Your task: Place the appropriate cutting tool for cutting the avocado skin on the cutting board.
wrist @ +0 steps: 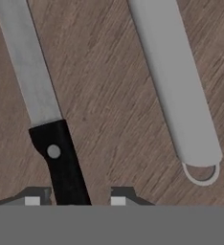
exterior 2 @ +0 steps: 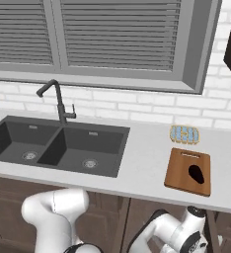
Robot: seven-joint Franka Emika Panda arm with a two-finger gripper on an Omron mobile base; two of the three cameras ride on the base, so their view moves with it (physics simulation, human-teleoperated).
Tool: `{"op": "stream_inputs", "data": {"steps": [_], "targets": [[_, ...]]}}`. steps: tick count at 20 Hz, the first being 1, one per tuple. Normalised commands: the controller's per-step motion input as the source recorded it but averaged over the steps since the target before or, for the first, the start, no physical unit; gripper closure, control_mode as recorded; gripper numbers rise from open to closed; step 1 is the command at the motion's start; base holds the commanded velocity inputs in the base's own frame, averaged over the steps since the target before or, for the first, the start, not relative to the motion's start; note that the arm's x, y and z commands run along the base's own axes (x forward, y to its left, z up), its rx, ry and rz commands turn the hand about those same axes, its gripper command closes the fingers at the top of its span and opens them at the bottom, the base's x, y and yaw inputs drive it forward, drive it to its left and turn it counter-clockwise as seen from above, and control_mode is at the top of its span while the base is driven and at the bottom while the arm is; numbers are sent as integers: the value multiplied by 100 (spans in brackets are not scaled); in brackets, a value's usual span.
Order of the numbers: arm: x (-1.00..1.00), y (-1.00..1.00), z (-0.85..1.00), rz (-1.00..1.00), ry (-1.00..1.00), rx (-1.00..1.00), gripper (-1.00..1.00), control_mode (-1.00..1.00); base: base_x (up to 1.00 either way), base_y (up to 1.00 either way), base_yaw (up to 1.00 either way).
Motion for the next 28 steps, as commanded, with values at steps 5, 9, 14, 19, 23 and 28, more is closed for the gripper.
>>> {"op": "stream_inputs", "data": {"steps": [5,9,14,19,23,28], "targets": [[-1,28,-70,3,-1,0,-100,-100,0,0,0],[-28,28,-96,6,-2,0,100,-100,0,0,0],[-35,15,-82,5,-7,1,100,-100,0,0,0],[-31,8,-18,1,-2,1,100,-100,0,0,0],[-32,8,7,0,0,0,100,-100,0,0,0],[-13,2,56,0,6,0,100,-100,0,0,0]]}}
